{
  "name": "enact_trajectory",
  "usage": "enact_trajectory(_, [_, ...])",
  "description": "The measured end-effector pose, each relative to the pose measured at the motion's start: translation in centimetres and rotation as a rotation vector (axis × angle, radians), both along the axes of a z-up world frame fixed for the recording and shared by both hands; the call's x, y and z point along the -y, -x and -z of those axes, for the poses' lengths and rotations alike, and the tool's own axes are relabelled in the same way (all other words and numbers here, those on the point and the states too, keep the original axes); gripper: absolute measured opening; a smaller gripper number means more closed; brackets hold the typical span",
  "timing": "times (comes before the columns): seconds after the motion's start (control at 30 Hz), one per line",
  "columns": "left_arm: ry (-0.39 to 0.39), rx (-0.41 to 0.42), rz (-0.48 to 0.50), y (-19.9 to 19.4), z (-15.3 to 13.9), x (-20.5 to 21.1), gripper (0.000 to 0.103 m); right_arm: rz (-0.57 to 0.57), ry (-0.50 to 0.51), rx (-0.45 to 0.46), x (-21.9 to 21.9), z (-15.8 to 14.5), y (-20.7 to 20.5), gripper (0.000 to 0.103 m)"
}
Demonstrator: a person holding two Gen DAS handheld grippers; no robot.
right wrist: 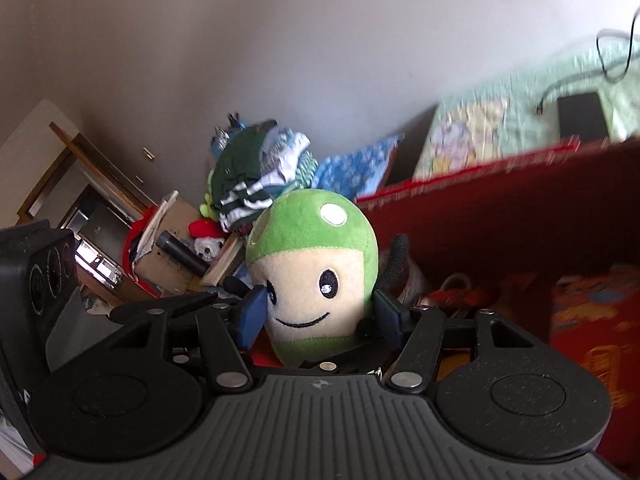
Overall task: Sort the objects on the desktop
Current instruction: 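Carry the green plush with both tools over the red cardboard box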
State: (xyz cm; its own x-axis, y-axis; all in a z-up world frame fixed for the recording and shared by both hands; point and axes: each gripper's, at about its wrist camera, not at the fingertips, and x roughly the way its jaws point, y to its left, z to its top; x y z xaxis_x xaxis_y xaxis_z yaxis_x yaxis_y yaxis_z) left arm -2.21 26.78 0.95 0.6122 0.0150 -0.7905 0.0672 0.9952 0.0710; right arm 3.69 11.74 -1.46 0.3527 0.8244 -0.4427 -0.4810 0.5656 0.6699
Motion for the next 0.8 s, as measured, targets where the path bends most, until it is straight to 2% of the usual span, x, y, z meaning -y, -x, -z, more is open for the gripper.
enact_trajectory(0.33, [-0.02, -0.078, 0.005, -0.9, 2.3, -0.8, 0.078, 0.015, 0.005, -0.144, -0.6, 2.4, -0.8, 0.059])
enact_trajectory(0.53, [-0.08, -0.041, 0.006, 0.1, 2.3, -0.3, 0.081, 0.012, 0.023, -0.185, -0.7, 3.4, -1.2, 0.057])
enact_trajectory(0.8, [-0.085, -0.037, -0.028, 0.4, 1.5, -1.1, 0.072, -0.066, 0.018, -0.254, -2.4, 4.0, -1.3, 0.058])
